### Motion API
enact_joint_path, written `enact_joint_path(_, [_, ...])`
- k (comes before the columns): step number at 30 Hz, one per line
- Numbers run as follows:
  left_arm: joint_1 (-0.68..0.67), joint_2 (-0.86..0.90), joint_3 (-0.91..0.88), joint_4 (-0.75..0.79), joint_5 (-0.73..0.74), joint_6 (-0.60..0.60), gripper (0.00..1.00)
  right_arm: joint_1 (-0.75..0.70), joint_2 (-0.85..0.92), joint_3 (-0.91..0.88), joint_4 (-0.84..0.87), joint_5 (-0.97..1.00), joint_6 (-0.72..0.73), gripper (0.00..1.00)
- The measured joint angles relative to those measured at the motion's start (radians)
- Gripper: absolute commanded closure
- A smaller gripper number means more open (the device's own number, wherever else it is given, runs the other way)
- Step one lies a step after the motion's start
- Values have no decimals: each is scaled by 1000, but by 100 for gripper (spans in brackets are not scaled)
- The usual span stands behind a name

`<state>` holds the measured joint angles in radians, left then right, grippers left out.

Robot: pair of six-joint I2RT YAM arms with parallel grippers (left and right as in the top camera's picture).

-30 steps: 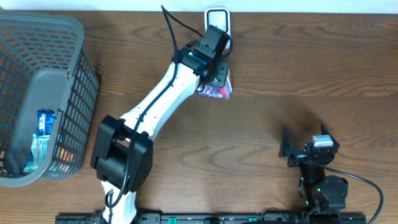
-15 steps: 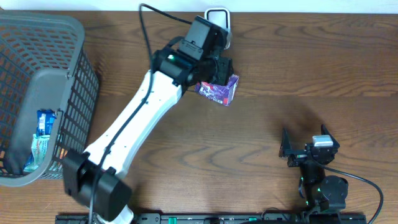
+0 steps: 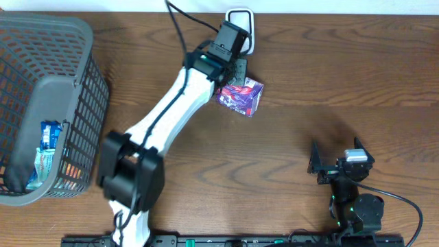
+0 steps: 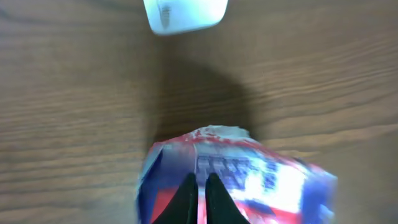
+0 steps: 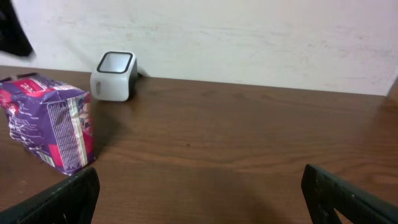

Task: Scan the item barcode
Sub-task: 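Lower the package onto the table in front of the scanner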

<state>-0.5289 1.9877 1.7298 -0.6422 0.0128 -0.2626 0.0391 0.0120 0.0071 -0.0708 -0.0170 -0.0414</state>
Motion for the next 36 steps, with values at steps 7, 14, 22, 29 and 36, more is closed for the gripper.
enact_joint_path(7, [0, 80, 0, -33, 45, -3, 92, 0, 0, 0, 0, 0, 0, 1])
enact_joint_path(14, [0, 23, 0, -254, 64, -3, 92, 0, 0, 0, 0, 0, 0, 1])
enact_joint_path(22, [0, -121, 0, -409, 65, -3, 93, 0, 0, 0, 0, 0, 0, 1])
enact_joint_path(29, [0, -218, 0, -475, 67, -4, 66, 0, 0, 0, 0, 0, 0, 1])
enact_joint_path(36, [0, -200, -71, -585, -23, -14, 54, 0, 0, 0, 0, 0, 0, 1])
